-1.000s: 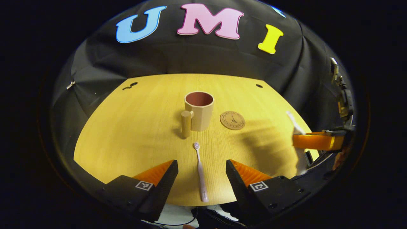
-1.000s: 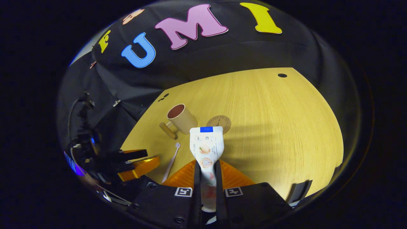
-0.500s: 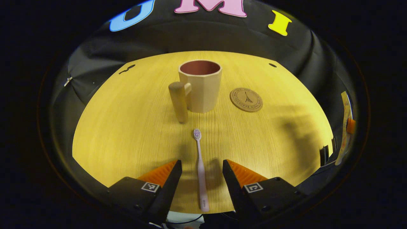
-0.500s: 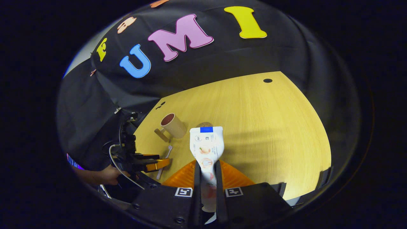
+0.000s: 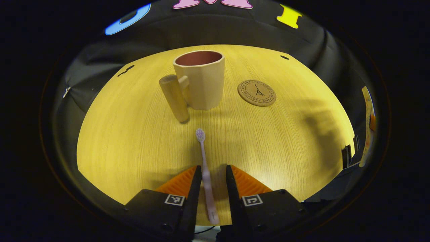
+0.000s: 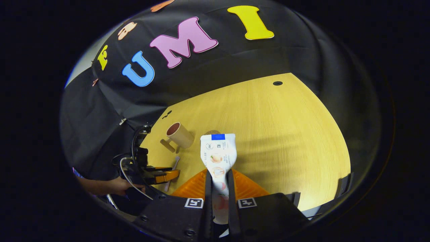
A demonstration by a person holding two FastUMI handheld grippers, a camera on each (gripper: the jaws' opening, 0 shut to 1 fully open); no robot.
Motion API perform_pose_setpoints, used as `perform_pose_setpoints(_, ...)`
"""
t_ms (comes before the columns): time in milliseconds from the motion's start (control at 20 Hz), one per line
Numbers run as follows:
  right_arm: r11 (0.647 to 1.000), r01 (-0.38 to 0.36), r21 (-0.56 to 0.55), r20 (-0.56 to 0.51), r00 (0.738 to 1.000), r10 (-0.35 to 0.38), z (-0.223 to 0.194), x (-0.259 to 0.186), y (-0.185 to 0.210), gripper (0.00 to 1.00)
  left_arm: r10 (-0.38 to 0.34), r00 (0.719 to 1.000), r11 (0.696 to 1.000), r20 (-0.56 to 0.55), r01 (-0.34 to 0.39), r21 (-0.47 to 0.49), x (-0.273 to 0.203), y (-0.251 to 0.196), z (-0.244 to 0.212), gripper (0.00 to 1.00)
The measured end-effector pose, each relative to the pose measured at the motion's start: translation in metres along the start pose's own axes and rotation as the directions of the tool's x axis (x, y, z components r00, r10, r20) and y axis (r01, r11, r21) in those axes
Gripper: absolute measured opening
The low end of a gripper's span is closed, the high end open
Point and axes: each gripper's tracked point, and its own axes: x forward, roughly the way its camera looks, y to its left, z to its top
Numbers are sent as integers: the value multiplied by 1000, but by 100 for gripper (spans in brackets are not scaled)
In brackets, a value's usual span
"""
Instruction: Put the toothbrush and toothpaste on the desktop into the cup, then pick up the cup and place it on the coaster on the desktop.
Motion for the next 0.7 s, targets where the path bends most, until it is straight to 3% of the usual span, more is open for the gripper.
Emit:
perform_pose_setpoints(50, 1000, -4, 2, 5, 1000, 4, 0, 0, 0, 22, -8, 1000, 1000, -3, 8, -4, 0, 0, -1, 48)
perform_pose_setpoints(300, 1000, -11, 13, 30, 999, 11, 0, 1, 1, 22, -48, 999, 999, 10, 48, -2, -2, 3, 3, 14)
perform_pose_setpoints(500, 1000, -1, 21, 55, 999, 0, 0, 3, 2, 22, -130, 991, 991, 13, 130, 10, -6, 5, 3, 7)
perform_pose_setpoints(700, 1000, -7, 30, 92, 996, 4, 2, 5, 4, 22, -170, 983, 985, 63, 168, 29, -25, 16, 11, 7)
